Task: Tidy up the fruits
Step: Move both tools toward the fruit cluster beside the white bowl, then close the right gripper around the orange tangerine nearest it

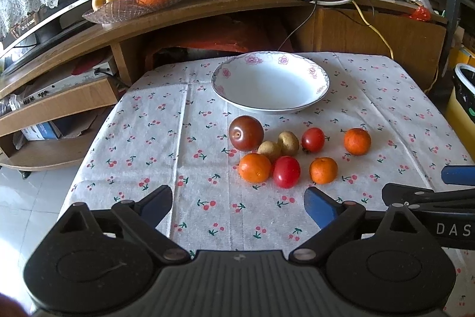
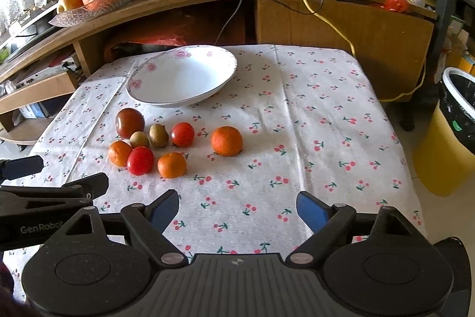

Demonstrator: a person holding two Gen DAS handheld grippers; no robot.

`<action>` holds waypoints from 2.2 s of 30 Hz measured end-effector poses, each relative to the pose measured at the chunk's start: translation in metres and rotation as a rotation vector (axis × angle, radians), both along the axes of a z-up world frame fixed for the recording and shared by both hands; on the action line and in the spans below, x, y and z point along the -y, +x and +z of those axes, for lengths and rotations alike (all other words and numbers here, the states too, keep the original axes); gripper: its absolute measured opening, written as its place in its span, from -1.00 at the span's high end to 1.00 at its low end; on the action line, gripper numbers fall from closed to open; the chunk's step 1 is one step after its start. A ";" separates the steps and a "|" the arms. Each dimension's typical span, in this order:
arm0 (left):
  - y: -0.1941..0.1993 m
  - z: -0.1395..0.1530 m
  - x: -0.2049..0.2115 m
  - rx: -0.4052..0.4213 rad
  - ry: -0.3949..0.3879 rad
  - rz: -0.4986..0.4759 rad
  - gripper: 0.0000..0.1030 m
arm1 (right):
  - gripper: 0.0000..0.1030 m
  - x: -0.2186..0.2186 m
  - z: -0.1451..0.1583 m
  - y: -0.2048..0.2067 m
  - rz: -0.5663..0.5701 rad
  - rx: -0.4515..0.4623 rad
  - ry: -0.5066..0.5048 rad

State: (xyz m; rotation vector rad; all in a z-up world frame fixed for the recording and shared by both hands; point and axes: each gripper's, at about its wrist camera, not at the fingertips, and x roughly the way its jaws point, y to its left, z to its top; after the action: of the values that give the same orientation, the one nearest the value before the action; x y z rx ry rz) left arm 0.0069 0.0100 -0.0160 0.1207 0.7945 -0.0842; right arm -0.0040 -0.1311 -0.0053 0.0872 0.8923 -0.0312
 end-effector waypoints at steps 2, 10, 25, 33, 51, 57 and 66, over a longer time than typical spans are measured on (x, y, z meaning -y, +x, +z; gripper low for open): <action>0.001 -0.001 -0.002 -0.004 -0.011 0.006 -0.96 | -0.54 -0.001 0.000 0.002 0.013 -0.004 0.014; 0.005 -0.005 -0.009 -0.008 -0.007 0.021 -0.94 | -0.41 -0.009 -0.003 0.012 0.070 -0.011 0.040; 0.019 -0.014 -0.026 -0.025 0.004 0.063 -0.93 | -0.10 -0.025 -0.015 0.040 0.191 -0.054 0.104; 0.025 -0.018 -0.032 -0.019 -0.008 0.053 -0.93 | 0.19 -0.029 -0.021 0.056 0.237 -0.075 0.130; 0.031 -0.027 -0.025 -0.029 -0.008 -0.005 -0.92 | 0.49 -0.030 -0.034 0.076 0.285 -0.094 0.130; 0.033 -0.029 -0.029 -0.039 -0.038 -0.018 -0.92 | 0.53 -0.031 -0.034 0.079 0.297 -0.102 0.125; 0.046 -0.031 -0.026 -0.064 -0.091 -0.088 -0.70 | 0.54 -0.023 -0.030 0.073 0.288 -0.124 0.127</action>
State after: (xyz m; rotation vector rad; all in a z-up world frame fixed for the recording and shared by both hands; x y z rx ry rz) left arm 0.0525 0.0362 -0.0467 0.0674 0.8482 -0.2079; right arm 0.0691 -0.1077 -0.0356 0.0744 1.0237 0.2917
